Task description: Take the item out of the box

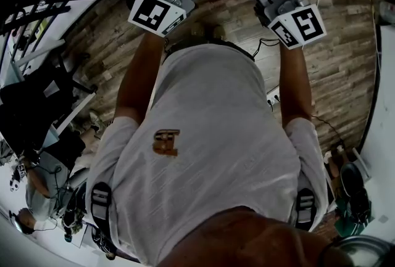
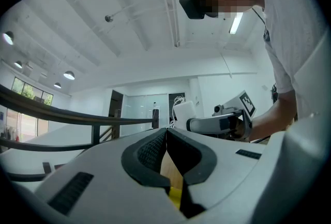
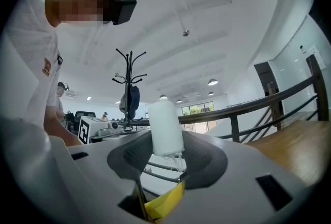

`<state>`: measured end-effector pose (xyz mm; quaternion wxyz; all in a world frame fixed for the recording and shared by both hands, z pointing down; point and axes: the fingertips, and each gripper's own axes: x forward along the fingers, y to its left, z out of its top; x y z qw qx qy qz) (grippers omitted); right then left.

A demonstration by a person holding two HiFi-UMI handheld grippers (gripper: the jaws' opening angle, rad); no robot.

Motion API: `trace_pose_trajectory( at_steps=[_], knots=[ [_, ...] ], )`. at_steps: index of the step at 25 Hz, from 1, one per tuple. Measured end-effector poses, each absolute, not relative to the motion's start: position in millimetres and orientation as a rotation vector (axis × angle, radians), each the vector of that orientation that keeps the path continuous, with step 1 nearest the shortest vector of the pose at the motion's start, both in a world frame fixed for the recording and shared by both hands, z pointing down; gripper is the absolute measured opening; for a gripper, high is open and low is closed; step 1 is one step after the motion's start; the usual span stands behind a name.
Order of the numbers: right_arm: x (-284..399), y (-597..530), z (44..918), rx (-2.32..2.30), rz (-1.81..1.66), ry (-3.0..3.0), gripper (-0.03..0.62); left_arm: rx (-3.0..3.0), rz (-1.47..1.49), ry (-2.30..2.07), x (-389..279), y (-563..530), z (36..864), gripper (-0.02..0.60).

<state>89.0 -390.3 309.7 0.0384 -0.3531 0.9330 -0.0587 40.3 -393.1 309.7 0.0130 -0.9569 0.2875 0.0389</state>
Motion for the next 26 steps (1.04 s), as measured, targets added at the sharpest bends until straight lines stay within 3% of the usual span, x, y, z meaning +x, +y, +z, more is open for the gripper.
trace_pose_trajectory(
  at_steps=[26],
  knots=[
    [74.7,-363.3,302.2,-1.074,-0.12,2.88,0.189,-2.959,0.131,0.906,26.6,-369.1,298.6,0.02]
  ],
)
